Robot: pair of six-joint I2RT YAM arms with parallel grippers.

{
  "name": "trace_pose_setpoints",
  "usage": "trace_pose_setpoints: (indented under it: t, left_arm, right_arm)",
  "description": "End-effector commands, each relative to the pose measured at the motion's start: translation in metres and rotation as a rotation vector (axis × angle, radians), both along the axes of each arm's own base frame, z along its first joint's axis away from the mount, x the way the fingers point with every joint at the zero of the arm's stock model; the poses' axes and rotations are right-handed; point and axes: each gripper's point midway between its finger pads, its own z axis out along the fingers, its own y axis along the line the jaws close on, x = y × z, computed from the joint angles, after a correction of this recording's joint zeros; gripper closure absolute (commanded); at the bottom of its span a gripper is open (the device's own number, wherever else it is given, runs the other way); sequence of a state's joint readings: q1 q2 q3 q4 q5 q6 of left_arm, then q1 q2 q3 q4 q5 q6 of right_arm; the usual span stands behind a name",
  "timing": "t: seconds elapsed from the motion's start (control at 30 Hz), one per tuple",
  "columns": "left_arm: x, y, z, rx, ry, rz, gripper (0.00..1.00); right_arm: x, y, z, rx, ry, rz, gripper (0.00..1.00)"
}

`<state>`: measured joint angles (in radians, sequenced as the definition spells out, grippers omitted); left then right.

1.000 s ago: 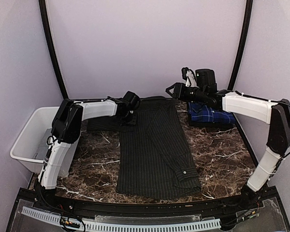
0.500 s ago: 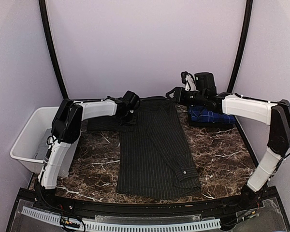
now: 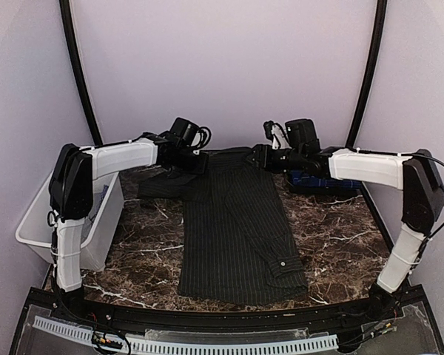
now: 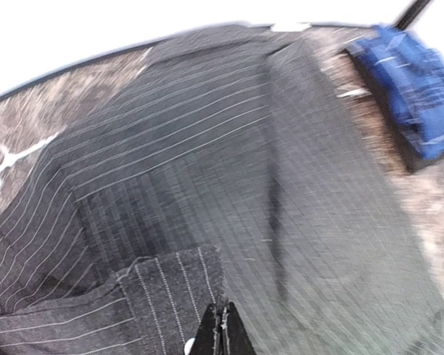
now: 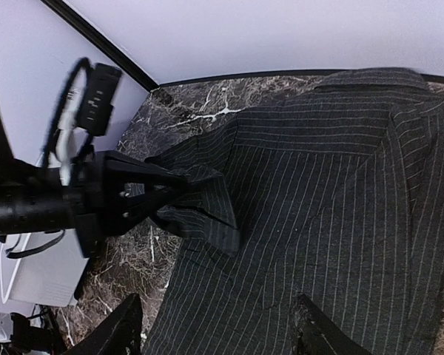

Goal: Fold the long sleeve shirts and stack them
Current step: Pick up the sleeve from the 1/3-folded shirt, then place the sleeve of the 1/3-folded shirt.

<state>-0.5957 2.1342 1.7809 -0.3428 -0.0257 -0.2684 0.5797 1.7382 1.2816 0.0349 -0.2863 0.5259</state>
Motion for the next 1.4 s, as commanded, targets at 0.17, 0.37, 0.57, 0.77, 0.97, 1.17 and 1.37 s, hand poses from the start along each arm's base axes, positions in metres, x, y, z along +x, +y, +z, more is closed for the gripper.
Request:
trace_pose_setpoints:
  t: [0.17, 0.37, 0.57, 0.77, 0.97, 1.17, 1.37]
  left_arm:
    - [-0.047, -0.024, 0.060, -0.215, -0.031, -0.224, 1.00]
    - [-0.061, -0.031, 0.073, -0.271, -0.018, -0.287, 1.00]
    - [-0.064, -0.029, 0.091, -0.286, -0.047, -0.288, 1.00]
    - [-0.069, -0.033, 0.112, -0.322, -0.065, -0.318, 1.00]
    - [-0.071, -0.036, 0.120, -0.342, -0.066, -0.342, 1.00]
    - [-0.075, -0.045, 0.115, -0.380, -0.034, -0.368, 1.00]
    - [-0.083, -0.065, 0.102, -0.398, 0.002, -0.406, 1.00]
  right_arm:
    - [0.004, 0.048, -0.011, 0.083, 0.039, 0.066, 0.24]
    - [0.001, 0.066, -0.025, 0.073, 0.033, 0.104, 0.23]
    - [-0.006, 0.073, -0.037, 0.103, 0.020, 0.160, 0.27]
    - [-0.012, 0.074, -0.059, 0.084, 0.000, 0.201, 0.27]
    - [-0.013, 0.083, -0.071, 0.099, 0.017, 0.239, 0.33]
    - [-0.015, 0.089, -0.075, 0.129, 0.076, 0.226, 0.67]
    - [-0.029, 0.071, -0.073, 0.177, 0.145, 0.168, 0.99]
